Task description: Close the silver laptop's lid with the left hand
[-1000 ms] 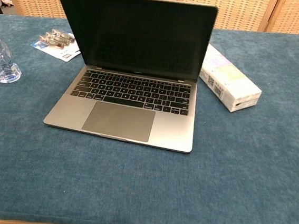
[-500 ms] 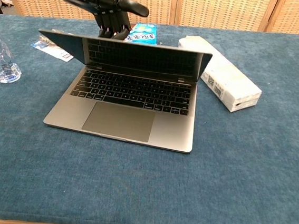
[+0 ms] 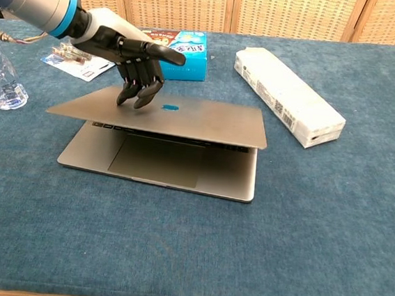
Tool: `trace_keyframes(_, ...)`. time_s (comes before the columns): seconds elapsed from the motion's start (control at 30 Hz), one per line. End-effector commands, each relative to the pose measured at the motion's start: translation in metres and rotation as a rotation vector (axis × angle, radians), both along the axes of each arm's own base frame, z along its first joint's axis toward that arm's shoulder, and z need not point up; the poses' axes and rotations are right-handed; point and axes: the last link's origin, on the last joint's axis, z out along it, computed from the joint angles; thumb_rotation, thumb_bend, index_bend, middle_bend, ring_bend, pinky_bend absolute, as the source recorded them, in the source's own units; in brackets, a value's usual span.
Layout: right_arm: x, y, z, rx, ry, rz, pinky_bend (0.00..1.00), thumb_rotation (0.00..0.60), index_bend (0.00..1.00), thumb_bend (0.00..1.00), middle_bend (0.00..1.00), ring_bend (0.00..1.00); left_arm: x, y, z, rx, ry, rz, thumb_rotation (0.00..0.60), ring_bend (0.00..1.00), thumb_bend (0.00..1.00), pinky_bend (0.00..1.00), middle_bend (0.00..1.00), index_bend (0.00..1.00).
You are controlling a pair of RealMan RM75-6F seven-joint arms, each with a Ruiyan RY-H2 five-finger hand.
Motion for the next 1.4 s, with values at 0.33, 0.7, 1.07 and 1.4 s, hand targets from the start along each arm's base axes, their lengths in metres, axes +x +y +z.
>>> trace_keyframes(0.33, -0.001, 0.0, -0.001, 0.005, 0.002, -0.004, 0.0, 0.6, 0.0, 0.0, 0.0, 0.0, -0.028, -0.011, -0.025, -0.045, -0.014, 0.062, 0.043, 0.64, 0.0, 0.52, 0.63, 0.7)
trace_keyframes(0.7, -0.001, 0.0, 0.0, 0.0, 0.002, -0.004, 0.0, 0.6, 0.0, 0.0, 0.0, 0.0, -0.025, -0.009, -0.018, -0.021, -0.142, 0.096, 0.043, 0.63, 0.0, 0.52, 0.63, 0.69)
trace_keyframes(1.07, 0.004, 0.002, 0.001, 0.002, -0.009, 0.019, 0.0, 0.6, 0.0, 0.0, 0.0, 0.0, -0.021, -0.023, 0.075, 0.401, -0.288, -0.053, 0.034, 0.0, 0.0, 0.04, 0.0, 0.08)
trace_keyframes(1.4, 0.012, 0.005, 0.002, 0.006, -0.027, 0.058, 0.0, 0.6, 0.0, 0.0, 0.0, 0.0, -0.118, -0.097, 0.14, 0.955, -0.072, -0.024, 0.28, 0.0, 0.0, 0.0, 0.0, 0.0)
